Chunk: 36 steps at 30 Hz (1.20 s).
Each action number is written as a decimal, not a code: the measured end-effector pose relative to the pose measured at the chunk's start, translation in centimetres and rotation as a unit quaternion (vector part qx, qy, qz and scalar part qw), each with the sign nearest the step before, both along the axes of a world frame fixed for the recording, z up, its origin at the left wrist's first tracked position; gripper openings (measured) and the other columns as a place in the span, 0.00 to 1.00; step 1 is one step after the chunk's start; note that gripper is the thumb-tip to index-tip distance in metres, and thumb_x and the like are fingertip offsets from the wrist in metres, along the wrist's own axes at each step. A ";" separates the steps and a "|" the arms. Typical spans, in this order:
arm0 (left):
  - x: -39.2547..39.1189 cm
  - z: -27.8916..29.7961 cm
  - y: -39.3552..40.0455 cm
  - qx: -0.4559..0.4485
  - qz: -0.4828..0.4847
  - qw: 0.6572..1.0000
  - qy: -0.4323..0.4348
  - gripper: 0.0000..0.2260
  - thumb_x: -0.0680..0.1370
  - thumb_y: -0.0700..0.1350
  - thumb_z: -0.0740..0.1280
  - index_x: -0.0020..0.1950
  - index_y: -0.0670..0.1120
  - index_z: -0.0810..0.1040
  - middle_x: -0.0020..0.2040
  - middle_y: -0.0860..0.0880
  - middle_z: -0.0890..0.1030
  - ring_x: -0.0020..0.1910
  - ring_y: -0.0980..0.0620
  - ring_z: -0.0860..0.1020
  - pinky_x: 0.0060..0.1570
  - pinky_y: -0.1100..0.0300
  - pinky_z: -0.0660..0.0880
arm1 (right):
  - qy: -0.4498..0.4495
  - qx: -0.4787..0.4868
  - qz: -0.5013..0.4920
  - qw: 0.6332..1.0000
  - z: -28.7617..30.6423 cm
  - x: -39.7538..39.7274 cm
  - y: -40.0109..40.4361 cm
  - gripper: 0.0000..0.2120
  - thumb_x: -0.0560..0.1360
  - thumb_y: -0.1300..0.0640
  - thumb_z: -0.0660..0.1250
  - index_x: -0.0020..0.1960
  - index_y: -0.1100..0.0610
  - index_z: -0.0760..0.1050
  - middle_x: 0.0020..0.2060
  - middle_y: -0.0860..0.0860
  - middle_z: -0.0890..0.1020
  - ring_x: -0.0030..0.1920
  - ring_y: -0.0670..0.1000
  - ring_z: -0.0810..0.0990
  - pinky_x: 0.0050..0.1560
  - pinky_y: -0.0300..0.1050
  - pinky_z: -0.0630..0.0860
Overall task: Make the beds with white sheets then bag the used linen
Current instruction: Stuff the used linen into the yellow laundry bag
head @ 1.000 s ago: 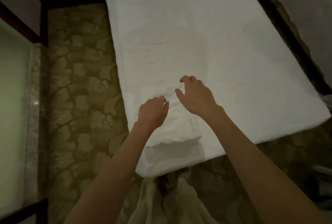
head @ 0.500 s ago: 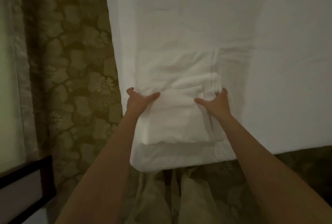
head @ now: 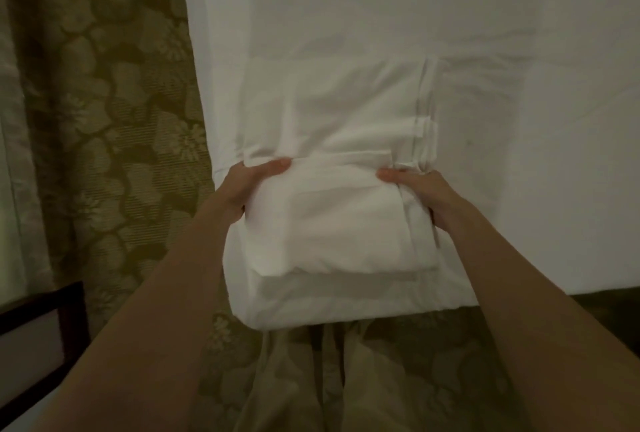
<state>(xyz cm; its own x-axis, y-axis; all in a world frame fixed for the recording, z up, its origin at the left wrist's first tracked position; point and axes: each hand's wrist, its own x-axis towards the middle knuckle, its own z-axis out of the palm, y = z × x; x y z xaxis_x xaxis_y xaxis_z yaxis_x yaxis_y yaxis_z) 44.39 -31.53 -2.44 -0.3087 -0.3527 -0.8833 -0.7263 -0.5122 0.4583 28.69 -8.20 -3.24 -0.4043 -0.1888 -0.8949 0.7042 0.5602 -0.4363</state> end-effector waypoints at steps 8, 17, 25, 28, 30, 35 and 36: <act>0.9 5.0 2.4 -0.069 0.055 0.996 0.025 0.19 0.69 0.42 0.77 0.57 0.47 0.77 0.49 0.51 0.82 0.46 0.54 0.80 0.41 0.60 0.77 | 0.108 0.006 -0.012 0.994 4.3 1.9 -0.4 0.22 0.62 0.57 0.81 0.53 0.56 0.77 0.49 0.50 0.82 0.49 0.50 0.80 0.52 0.43 0.75; 1.6 18.0 -0.1 -0.114 0.071 0.990 0.050 0.26 0.70 0.46 0.77 0.65 0.41 0.73 0.54 0.48 0.76 0.50 0.49 0.75 0.51 0.55 0.71 | 0.203 -0.059 0.025 0.977 17.8 1.7 -3.2 0.23 0.64 0.55 0.80 0.54 0.53 0.75 0.46 0.47 0.81 0.47 0.47 0.80 0.50 0.40 0.74; 3.3 34.5 -5.8 -0.163 0.041 0.981 0.095 0.43 0.52 0.58 0.79 0.63 0.41 0.77 0.57 0.45 0.81 0.53 0.47 0.79 0.49 0.55 0.76 | 0.267 -0.109 0.063 0.956 32.8 2.2 -8.0 0.33 0.62 0.47 0.80 0.63 0.58 0.76 0.57 0.53 0.81 0.56 0.54 0.80 0.62 0.53 0.75; 4.3 40.2 -6.6 -0.172 0.046 0.975 0.135 0.32 0.61 0.55 0.80 0.60 0.43 0.78 0.53 0.48 0.81 0.48 0.50 0.79 0.43 0.57 0.74 | 0.276 -0.124 0.074 0.950 37.8 2.5 -9.1 0.35 0.61 0.45 0.80 0.63 0.60 0.76 0.57 0.53 0.81 0.55 0.55 0.80 0.60 0.52 0.76; 4.9 42.9 -7.3 -0.179 0.040 0.971 0.153 0.24 0.67 0.52 0.78 0.58 0.44 0.78 0.52 0.47 0.81 0.48 0.49 0.79 0.41 0.56 0.75 | 0.285 -0.133 0.083 0.946 41.0 2.6 -9.6 0.33 0.64 0.46 0.79 0.63 0.61 0.75 0.55 0.53 0.81 0.51 0.54 0.80 0.56 0.49 0.77; 6.2 48.1 -8.3 -0.218 -0.002 0.954 0.205 0.31 0.63 0.57 0.78 0.61 0.44 0.78 0.52 0.46 0.84 0.51 0.45 0.82 0.51 0.50 0.79 | 0.299 -0.134 0.106 0.939 47.6 2.2 -10.1 0.38 0.65 0.44 0.77 0.65 0.66 0.71 0.55 0.56 0.80 0.49 0.55 0.80 0.52 0.48 0.77; 6.3 49.0 -8.3 -0.225 -0.002 0.950 0.216 0.29 0.66 0.56 0.78 0.61 0.43 0.78 0.52 0.46 0.83 0.51 0.45 0.82 0.49 0.51 0.79 | 0.306 -0.133 0.112 0.936 48.6 2.2 -10.1 0.40 0.64 0.43 0.77 0.66 0.66 0.70 0.56 0.56 0.80 0.50 0.56 0.80 0.53 0.49 0.77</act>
<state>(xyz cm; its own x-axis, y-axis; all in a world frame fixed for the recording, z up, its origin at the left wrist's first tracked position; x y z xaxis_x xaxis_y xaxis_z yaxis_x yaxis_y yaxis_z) 50.74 -39.84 46.51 -0.6107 -0.6623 -0.4340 -0.4227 -0.1908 0.8859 30.90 -18.32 45.40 -0.7500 -0.5126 -0.4180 0.1546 0.4786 -0.8643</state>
